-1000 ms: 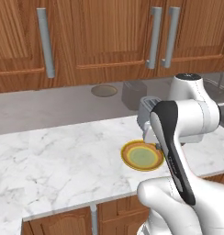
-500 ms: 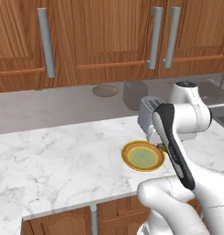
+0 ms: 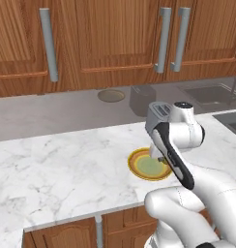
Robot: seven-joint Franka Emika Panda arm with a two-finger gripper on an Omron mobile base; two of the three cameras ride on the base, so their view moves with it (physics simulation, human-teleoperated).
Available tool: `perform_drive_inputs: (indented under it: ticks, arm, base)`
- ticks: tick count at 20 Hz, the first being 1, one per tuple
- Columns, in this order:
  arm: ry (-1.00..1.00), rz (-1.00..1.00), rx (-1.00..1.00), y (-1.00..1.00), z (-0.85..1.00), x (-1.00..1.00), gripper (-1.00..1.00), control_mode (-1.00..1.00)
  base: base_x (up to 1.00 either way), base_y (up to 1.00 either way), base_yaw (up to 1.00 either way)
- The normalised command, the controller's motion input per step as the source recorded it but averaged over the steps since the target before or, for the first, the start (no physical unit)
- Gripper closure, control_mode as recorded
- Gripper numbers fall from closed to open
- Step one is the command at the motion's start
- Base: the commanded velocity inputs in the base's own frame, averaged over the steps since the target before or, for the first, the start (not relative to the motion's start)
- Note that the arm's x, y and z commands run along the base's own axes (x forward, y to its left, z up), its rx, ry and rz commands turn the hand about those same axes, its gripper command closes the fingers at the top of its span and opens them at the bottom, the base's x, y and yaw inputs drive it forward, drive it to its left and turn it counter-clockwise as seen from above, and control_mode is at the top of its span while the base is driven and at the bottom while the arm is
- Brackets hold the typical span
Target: Pick lemon from the fridge and place it on the plate on the counter.
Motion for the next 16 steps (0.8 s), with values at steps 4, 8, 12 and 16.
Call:
perform_drive_inputs:
  ticks: [4,8,12,16]
  arm:
    - [0.02,0.02,0.0,0.01,-0.68,0.6,1.0,-1.0]
    - [0.01,0.0,0.0,0.01,-0.51,0.49,1.0,-1.0]
    - [0.0,0.0,0.0,0.0,-0.28,0.44,1.0,-1.0]
    - [0.0,0.0,0.0,0.0,-0.16,0.37,1.0,-1.0]
  base:
    - [0.0,0.0,0.0]
    - [0.0,0.0,0.0]
    - [0.0,0.0,0.0]
    - [0.0,0.0,0.0]
